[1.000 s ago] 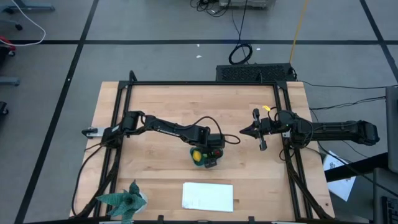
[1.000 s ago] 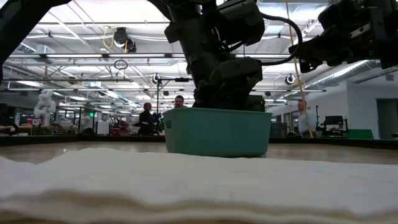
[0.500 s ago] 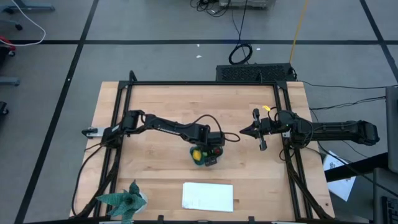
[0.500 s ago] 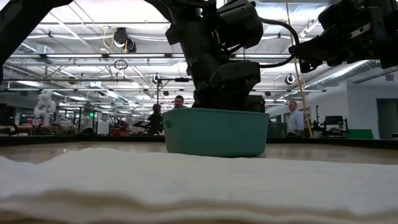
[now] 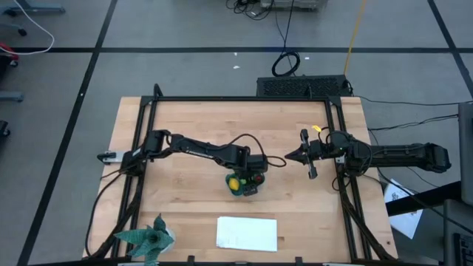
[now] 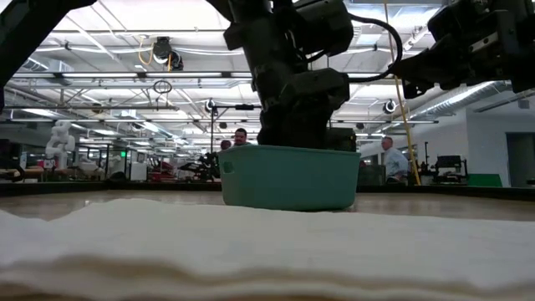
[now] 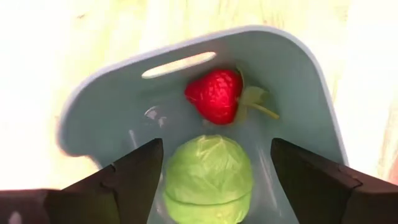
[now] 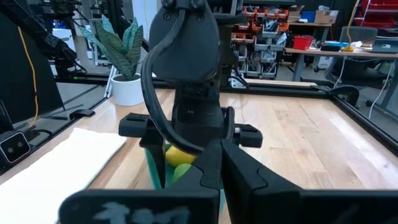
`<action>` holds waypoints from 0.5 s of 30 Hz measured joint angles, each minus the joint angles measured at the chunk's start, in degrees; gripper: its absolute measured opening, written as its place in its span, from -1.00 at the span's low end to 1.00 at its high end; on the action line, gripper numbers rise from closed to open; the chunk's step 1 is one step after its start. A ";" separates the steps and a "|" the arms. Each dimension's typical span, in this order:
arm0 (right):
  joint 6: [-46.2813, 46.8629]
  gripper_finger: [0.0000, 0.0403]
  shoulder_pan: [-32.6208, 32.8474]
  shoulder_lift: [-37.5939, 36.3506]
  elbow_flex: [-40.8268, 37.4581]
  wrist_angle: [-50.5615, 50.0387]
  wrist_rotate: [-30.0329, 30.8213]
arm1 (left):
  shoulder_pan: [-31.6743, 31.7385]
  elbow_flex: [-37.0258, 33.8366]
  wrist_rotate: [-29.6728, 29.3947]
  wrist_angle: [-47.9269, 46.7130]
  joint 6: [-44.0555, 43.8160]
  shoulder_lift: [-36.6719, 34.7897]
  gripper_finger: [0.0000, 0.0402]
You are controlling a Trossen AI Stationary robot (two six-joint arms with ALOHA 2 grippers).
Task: Pick and placing Produce into tupperware
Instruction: Adjust the green bin
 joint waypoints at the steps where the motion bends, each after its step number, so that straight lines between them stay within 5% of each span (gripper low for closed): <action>1: 0.02 -1.00 0.00 0.00 0.00 0.06 0.00 | 0.00 0.14 -0.46 -0.24 0.10 0.00 0.49; 15: -0.11 -1.00 0.00 0.00 0.00 0.20 0.02 | 0.41 0.22 -1.51 -2.26 0.82 -2.09 0.37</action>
